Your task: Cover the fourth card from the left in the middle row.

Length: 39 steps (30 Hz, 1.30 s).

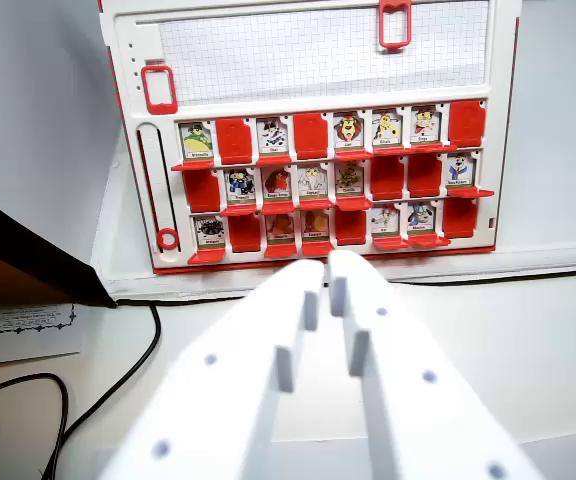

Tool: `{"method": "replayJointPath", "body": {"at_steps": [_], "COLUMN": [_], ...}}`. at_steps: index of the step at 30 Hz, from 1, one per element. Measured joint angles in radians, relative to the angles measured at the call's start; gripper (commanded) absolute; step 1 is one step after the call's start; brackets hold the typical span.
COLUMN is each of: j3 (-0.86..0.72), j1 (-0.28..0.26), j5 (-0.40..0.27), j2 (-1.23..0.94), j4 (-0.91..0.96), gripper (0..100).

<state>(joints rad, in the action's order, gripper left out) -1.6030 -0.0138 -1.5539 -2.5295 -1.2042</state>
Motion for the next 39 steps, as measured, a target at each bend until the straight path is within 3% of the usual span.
{"method": "replayJointPath", "body": {"at_steps": [5,19,23,28,39], "j3": [0.000,-0.035,-0.107,-0.230,-0.558], "j1": [-0.052,-0.044,-0.005,0.008,0.087], "j5": [0.000,0.051,0.049,0.035,-0.009], "j2": [-0.011,-0.012,-0.015,-0.015,0.011], "j4": [-0.032,-0.066,-0.029,0.058,0.439], "gripper": [0,0,0,0,0]}}
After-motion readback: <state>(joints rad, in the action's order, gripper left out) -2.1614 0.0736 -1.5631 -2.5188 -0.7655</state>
